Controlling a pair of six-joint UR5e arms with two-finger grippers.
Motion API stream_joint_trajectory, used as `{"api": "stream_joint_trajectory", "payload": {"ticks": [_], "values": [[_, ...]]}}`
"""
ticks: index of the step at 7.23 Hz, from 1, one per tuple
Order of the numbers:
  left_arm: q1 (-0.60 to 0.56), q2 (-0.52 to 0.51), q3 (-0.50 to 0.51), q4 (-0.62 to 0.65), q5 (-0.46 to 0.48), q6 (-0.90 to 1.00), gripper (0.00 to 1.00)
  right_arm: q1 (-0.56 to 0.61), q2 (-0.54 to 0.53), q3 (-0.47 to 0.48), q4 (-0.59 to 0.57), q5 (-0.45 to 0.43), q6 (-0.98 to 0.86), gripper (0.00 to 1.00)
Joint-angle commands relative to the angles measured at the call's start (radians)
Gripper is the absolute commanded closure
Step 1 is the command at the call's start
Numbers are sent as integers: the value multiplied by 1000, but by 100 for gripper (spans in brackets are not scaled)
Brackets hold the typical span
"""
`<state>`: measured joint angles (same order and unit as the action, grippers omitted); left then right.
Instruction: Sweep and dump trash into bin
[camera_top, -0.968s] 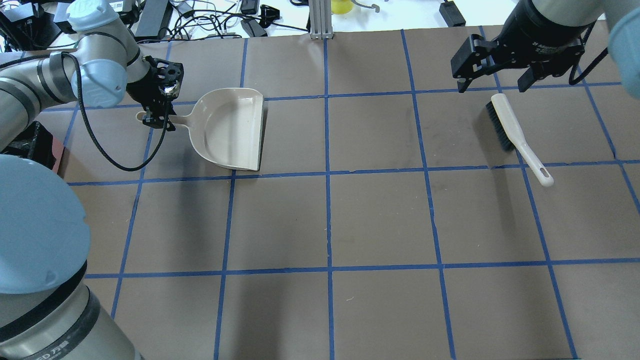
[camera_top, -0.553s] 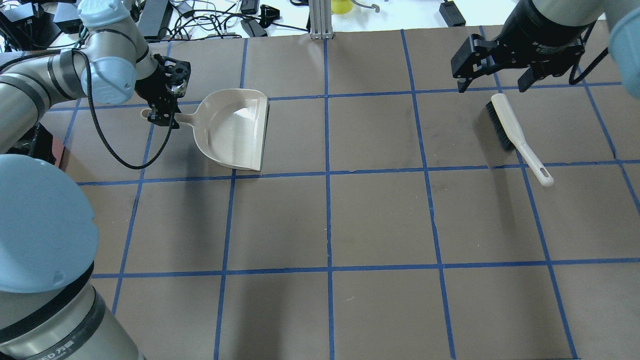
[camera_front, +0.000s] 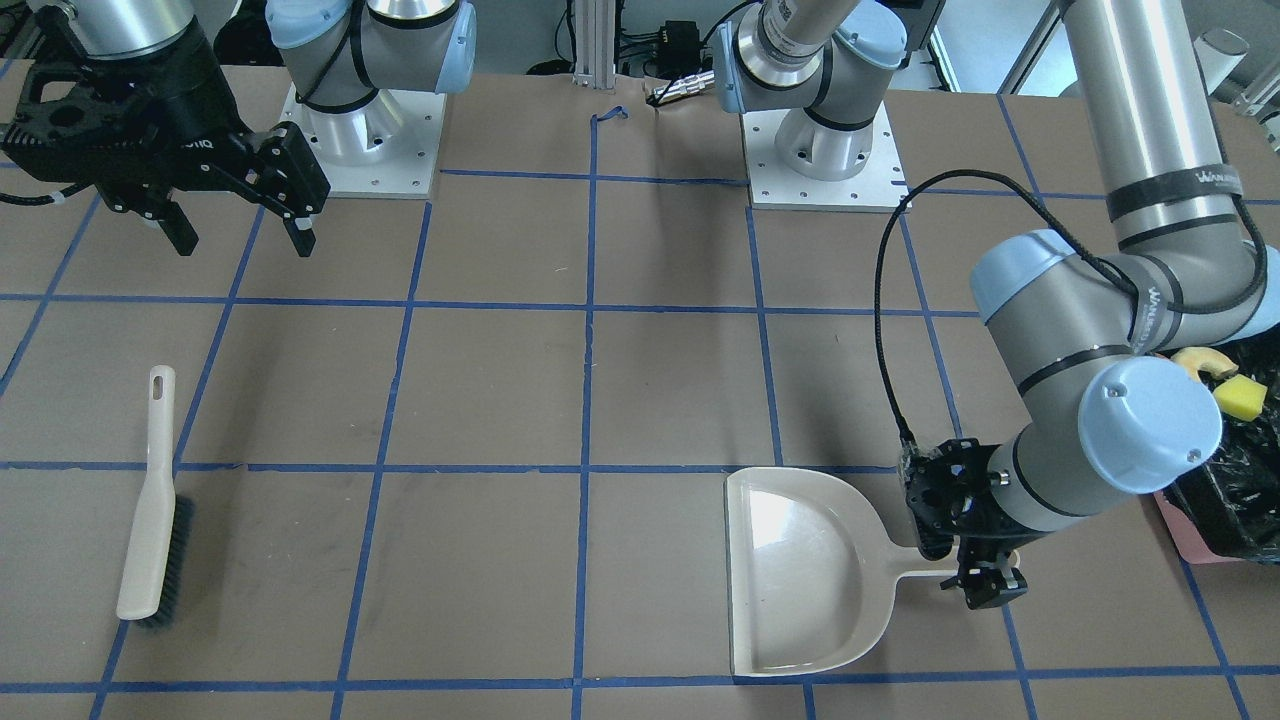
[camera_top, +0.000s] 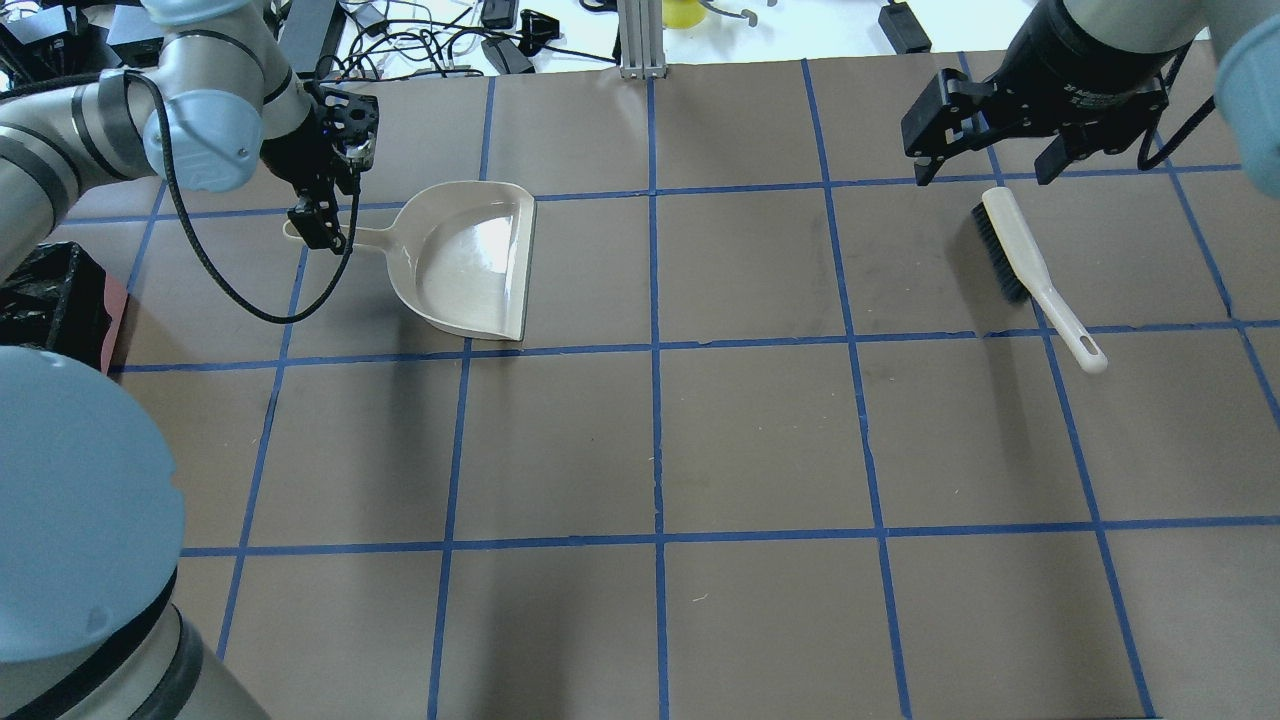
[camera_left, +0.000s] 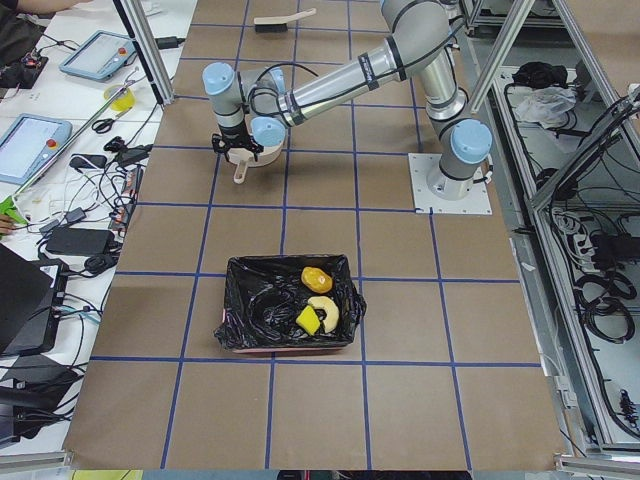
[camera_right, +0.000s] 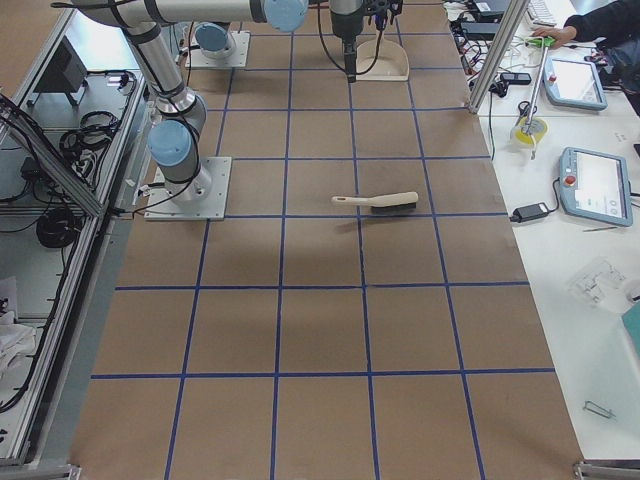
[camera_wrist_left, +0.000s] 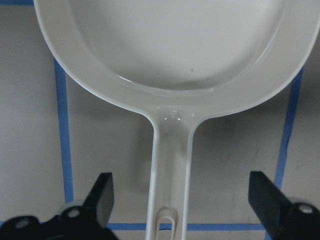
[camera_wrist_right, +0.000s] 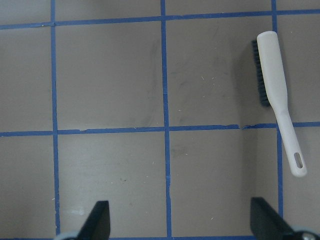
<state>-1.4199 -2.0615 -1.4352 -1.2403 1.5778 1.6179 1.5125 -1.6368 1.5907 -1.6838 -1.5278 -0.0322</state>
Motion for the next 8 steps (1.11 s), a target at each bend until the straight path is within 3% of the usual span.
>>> {"api": "stream_joint_trajectory", "payload": {"ticks": [1,4,8], "values": [[-98,67,42,-96,-4,-295,5,0,0,0,-1,0,0,0],[-198,145,45,-157,-5,-709,0,0,0,0,-1,0,0,0],[-197,334,76,-457,10,-990,0,0,-1,0,-1,0,0,0]]}}
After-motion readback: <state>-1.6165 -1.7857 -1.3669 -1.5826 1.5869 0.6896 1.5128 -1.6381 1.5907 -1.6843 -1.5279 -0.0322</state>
